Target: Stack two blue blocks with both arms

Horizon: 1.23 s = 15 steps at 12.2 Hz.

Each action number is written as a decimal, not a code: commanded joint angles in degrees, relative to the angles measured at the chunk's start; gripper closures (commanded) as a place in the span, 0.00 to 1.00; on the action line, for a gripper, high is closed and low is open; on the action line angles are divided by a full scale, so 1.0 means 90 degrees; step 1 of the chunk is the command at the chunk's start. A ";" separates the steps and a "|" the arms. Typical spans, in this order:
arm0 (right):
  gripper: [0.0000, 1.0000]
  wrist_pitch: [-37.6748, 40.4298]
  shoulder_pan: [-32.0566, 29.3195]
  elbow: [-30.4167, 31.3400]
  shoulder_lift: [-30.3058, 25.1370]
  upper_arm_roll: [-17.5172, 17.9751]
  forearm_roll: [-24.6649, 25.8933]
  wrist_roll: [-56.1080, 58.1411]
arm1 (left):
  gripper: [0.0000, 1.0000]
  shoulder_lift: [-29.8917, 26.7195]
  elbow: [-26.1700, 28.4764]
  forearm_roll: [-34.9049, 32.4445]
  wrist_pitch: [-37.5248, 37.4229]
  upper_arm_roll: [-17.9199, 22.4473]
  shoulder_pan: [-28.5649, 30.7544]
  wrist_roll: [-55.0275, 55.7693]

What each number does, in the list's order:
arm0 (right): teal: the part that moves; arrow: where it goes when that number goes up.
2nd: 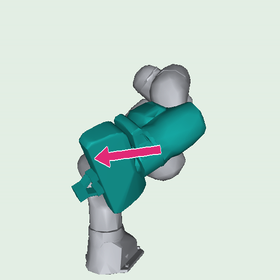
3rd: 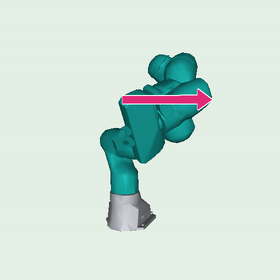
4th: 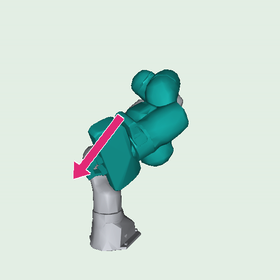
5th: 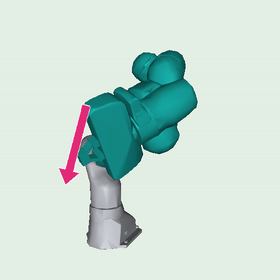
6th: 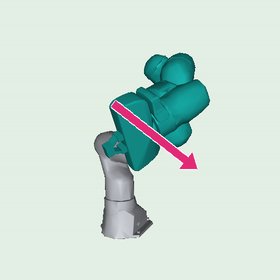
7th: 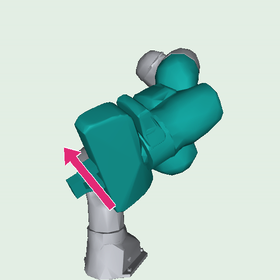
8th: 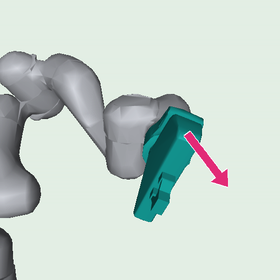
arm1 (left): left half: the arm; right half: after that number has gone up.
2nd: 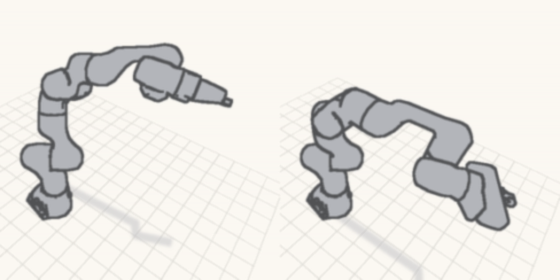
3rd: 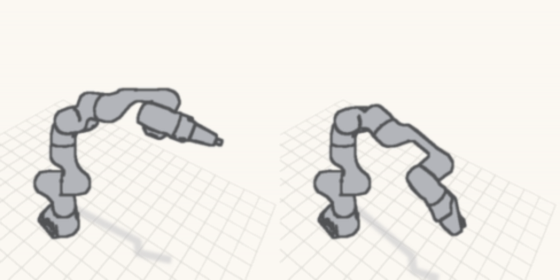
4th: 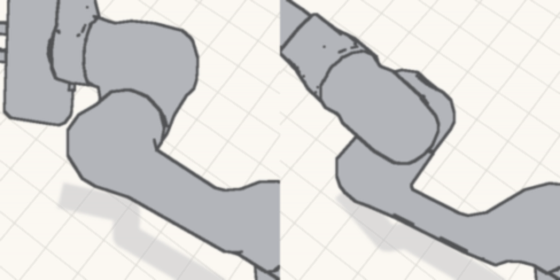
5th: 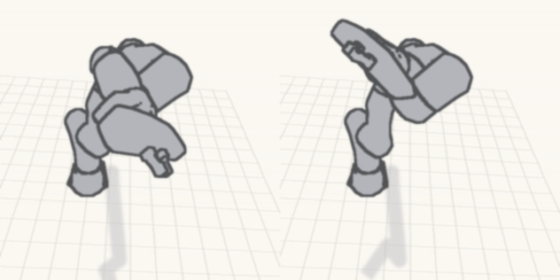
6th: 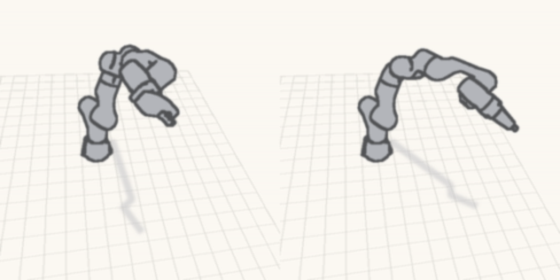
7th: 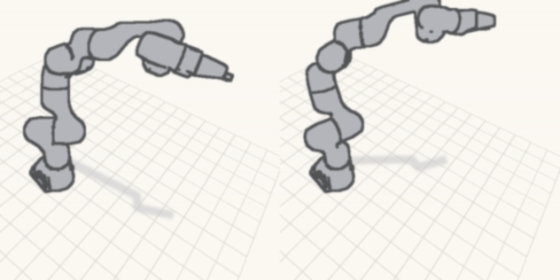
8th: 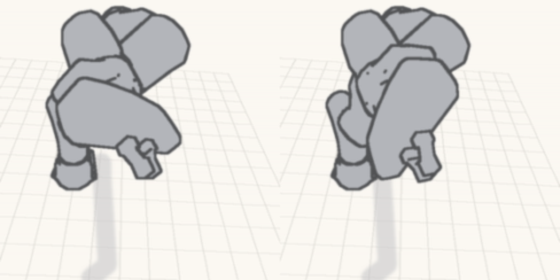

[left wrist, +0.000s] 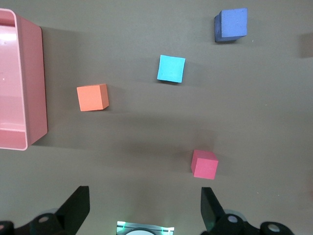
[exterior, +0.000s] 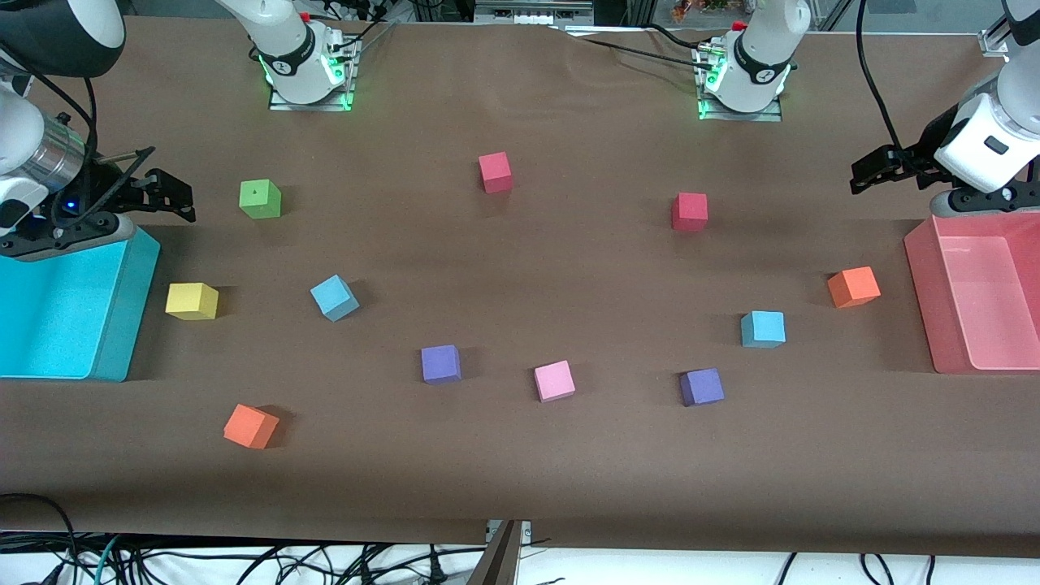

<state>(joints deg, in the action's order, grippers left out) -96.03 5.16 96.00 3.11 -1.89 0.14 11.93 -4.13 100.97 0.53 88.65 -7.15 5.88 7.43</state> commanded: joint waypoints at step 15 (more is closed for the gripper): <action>0.00 0.0103 -0.0016 -0.0003 -0.0043 0.0034 -0.0045 -0.0183 | 0.00 -0.0048 0.0079 0.0117 -0.0133 -0.0055 0.0127 -0.0064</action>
<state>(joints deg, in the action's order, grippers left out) -95.92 5.16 95.98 3.11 -1.84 0.11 10.80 -4.13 101.12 0.53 87.82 -7.15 6.09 7.43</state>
